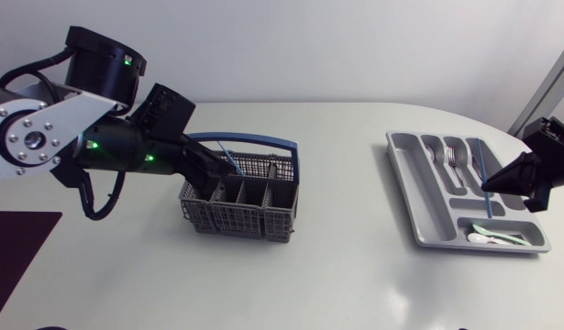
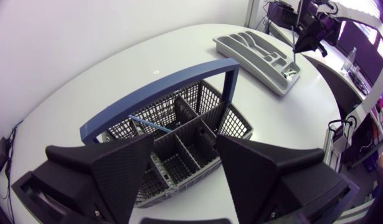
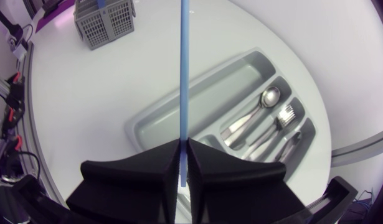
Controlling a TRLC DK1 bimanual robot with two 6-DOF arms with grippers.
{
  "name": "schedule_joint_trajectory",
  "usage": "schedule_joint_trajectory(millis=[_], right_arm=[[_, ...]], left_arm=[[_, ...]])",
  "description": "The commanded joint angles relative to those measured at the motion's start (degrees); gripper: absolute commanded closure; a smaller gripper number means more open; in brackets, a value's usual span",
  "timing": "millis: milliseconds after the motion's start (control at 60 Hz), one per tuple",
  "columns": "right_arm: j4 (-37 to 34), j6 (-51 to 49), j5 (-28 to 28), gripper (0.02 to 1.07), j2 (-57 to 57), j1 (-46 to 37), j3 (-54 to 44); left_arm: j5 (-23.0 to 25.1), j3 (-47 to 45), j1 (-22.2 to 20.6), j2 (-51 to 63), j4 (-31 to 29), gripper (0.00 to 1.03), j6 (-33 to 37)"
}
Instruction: Unload the cutlery basket into the drawer organizer.
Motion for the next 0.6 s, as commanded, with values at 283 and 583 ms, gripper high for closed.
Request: schedule_joint_trajectory(millis=[283, 583], right_arm=[[-2.7, 29.8, -3.8, 0.97, 24.7, 9.1, 16.7], [5.7, 45.7, 0.4, 0.97, 33.2, 12.2, 21.2]], left_arm=[[-1.4, -6.3, 1.7, -3.8, -1.4, 0.32, 3.9], [-1.5, -10.2, 2.0, -8.0, -1.1, 0.32, 6.3]])
